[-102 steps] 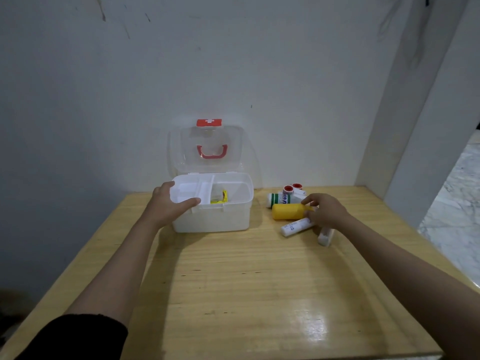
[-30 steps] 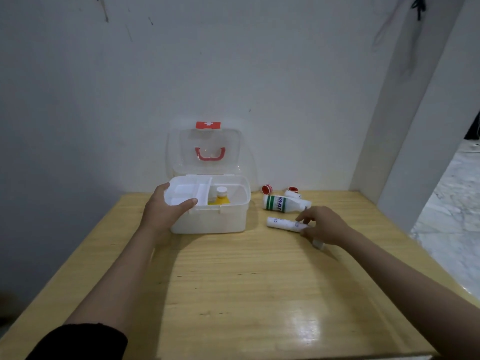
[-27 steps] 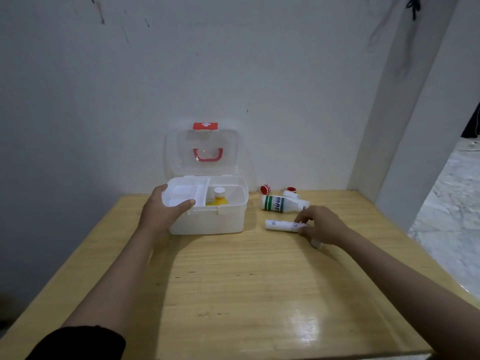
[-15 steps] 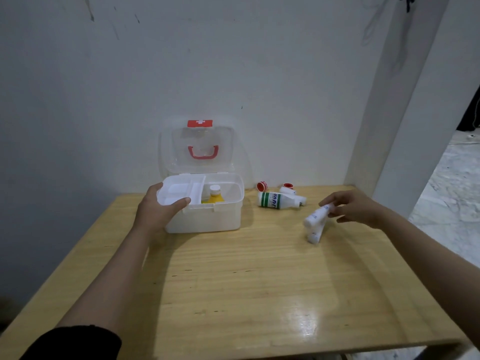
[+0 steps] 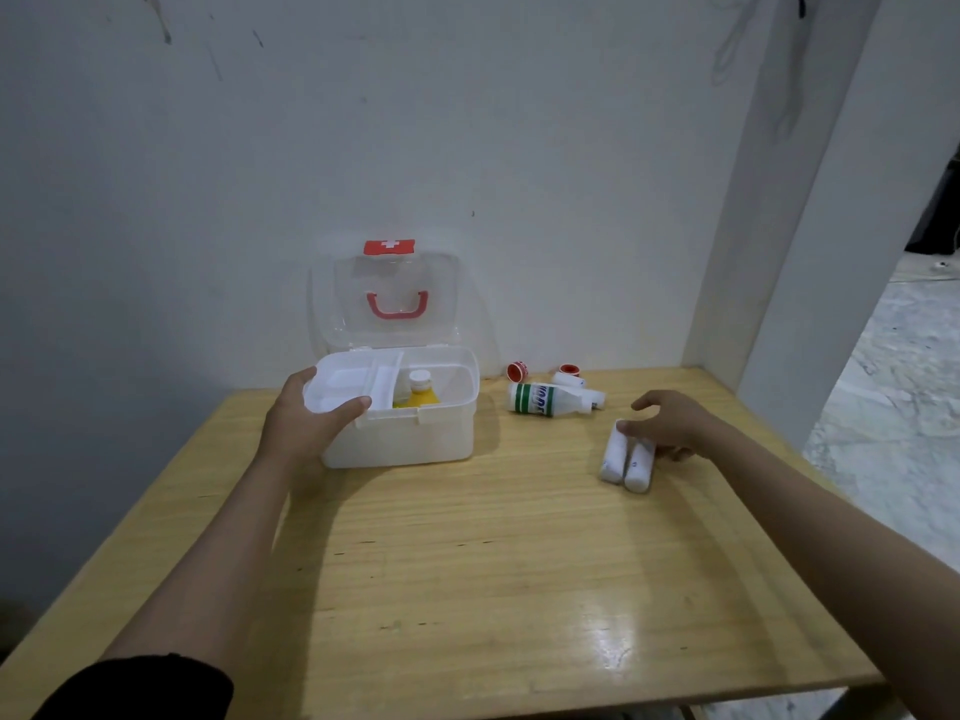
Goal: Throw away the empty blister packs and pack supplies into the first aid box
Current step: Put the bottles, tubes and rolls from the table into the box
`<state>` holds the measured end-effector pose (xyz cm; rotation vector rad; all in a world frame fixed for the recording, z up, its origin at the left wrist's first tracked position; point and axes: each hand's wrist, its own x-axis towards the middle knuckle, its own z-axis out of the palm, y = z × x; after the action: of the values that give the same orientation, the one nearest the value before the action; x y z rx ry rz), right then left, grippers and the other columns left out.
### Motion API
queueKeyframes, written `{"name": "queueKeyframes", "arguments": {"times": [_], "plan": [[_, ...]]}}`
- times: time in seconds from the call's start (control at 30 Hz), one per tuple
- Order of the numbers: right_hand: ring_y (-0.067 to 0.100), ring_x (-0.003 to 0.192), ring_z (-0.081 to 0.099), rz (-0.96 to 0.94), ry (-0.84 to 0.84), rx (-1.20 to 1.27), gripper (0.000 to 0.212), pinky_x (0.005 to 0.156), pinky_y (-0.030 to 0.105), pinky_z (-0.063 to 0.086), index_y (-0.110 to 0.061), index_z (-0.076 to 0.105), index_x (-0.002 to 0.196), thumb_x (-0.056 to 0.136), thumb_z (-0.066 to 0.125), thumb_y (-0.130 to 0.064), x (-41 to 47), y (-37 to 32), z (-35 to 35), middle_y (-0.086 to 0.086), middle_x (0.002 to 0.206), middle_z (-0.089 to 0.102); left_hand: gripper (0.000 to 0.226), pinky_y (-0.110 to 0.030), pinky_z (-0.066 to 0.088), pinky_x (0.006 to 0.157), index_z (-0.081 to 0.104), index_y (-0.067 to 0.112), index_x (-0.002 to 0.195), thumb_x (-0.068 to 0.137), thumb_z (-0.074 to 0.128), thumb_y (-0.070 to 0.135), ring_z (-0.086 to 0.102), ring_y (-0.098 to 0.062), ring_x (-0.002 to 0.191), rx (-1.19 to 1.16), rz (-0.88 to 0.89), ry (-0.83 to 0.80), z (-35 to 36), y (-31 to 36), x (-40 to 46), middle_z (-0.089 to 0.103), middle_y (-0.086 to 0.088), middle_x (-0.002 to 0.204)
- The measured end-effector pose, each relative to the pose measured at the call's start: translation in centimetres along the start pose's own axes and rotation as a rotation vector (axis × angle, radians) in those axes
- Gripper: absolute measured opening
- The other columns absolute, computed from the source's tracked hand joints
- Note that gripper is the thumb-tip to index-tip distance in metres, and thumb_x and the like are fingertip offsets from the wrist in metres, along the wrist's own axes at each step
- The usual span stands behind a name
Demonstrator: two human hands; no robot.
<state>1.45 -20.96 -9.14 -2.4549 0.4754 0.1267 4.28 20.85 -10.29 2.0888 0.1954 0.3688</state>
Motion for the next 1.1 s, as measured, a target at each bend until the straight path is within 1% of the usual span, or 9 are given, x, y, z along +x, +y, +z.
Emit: {"name": "queueKeyframes", "arguments": {"times": [0.07, 0.2, 0.27, 0.33, 0.43, 0.57, 0.7, 0.93, 1.1], "plan": [[0.021, 0.077, 0.062, 0.037, -0.052, -0.012, 0.045, 0.056, 0.031, 0.052, -0.024, 0.055, 0.12, 0.082, 0.065, -0.044, -0.2, -1.0, 0.1, 0.002, 0.088, 0.059, 0.09, -0.044, 0.043, 0.094, 0.035, 0.022, 0.143, 0.068, 0.078, 0.048, 0.043, -0.03, 0.128, -0.008, -0.001, 0.002, 0.0, 0.0, 0.0, 0.041, -0.006, 0.146], [0.026, 0.08, 0.065, 0.096, -0.107, 0.011, 0.033, 0.065, 0.034, 0.058, -0.014, 0.062, 0.113, 0.086, 0.064, -0.033, 0.2, -2.3, 0.6, 0.011, 0.1, 0.064, 0.09, -0.041, 0.042, 0.093, 0.035, 0.022, 0.143, 0.068, 0.079, 0.047, 0.043, -0.029, 0.128, -0.024, 0.005, 0.008, 0.1, 0.0, -0.1, 0.042, -0.006, 0.146], [0.027, 0.083, 0.065, 0.132, -0.133, 0.088, 0.033, 0.059, 0.032, 0.057, -0.007, 0.063, 0.112, 0.084, 0.068, -0.024, 0.3, -2.6, 0.5, 0.015, 0.108, 0.062, 0.089, -0.038, 0.041, 0.092, 0.036, 0.021, 0.143, 0.069, 0.079, 0.045, 0.043, -0.029, 0.129, -0.037, 0.009, 0.016, 0.1, 0.0, -0.2, 0.042, -0.005, 0.146], [0.028, 0.076, 0.064, 0.152, -0.152, 0.191, 0.033, 0.054, 0.032, 0.057, 0.001, 0.062, 0.11, 0.082, 0.07, -0.014, 0.2, -2.8, 0.3, 0.017, 0.104, 0.06, 0.088, -0.037, 0.04, 0.09, 0.036, 0.021, 0.143, 0.069, 0.079, 0.044, 0.042, -0.028, 0.129, -0.041, 0.015, 0.017, 0.1, 0.0, -0.3, 0.042, -0.005, 0.146], [0.026, 0.066, 0.062, 0.136, -0.131, 0.292, 0.028, 0.065, 0.033, 0.058, 0.006, 0.063, 0.106, 0.082, 0.069, -0.008, -0.2, -3.8, -0.4, 0.017, 0.092, 0.061, 0.089, -0.037, 0.04, 0.09, 0.036, 0.022, 0.143, 0.069, 0.079, 0.045, 0.043, -0.028, 0.129, -0.057, 0.022, 0.018, 0.1, -0.1, -0.4, 0.043, -0.004, 0.145], [0.028, 0.065, 0.066, 0.073, -0.059, 0.211, 0.026, 0.06, 0.035, 0.059, 0.005, 0.065, 0.102, 0.079, 0.07, -0.006, -0.6, -5.6, -1.0, 0.023, 0.098, 0.066, 0.089, -0.036, 0.04, 0.09, 0.037, 0.021, 0.142, 0.067, 0.08, 0.046, 0.043, -0.026, 0.128, -0.079, 0.032, 0.019, 0.1, -0.2, -0.4, 0.044, -0.003, 0.144], [0.027, 0.064, 0.067, 0.082, -0.11, 0.161, 0.028, 0.056, 0.035, 0.058, 0.0, 0.058, 0.106, 0.08, 0.07, -0.005, -1.2, -6.9, 0.4, 0.016, 0.084, 0.061, 0.09, -0.04, 0.042, 0.094, 0.037, 0.022, 0.142, 0.067, 0.079, 0.048, 0.044, -0.027, 0.129, -0.072, 0.032, 0.015, 0.1, -0.3, -0.4, 0.044, -0.004, 0.145], [0.034, 0.076, 0.07, 0.164, -0.082, 0.087, 0.035, 0.075, 0.044, 0.06, 0.005, 0.049, 0.104, 0.081, 0.07, -0.011, -0.3, -7.9, 3.6, 0.023, 0.081, 0.064, 0.092, -0.043, 0.043, 0.096, 0.037, 0.024, 0.142, 0.065, 0.078, 0.053, 0.044, -0.028, 0.128, -0.058, 0.022, 0.006, 0.0, -0.5, -0.2, 0.045, -0.004, 0.144], [0.032, 0.072, 0.066, 0.235, -0.072, 0.097, 0.05, 0.078, 0.042, 0.058, 0.003, 0.04, 0.125, 0.085, 0.066, -0.01, 0.4, -7.0, 3.5, 0.023, 0.081, 0.059, 0.092, -0.044, 0.043, 0.098, 0.036, 0.024, 0.142, 0.065, 0.078, 0.053, 0.043, -0.028, 0.13, -0.057, 0.017, 0.005, 0.0, -0.5, -0.2, 0.043, -0.004, 0.146]]}}
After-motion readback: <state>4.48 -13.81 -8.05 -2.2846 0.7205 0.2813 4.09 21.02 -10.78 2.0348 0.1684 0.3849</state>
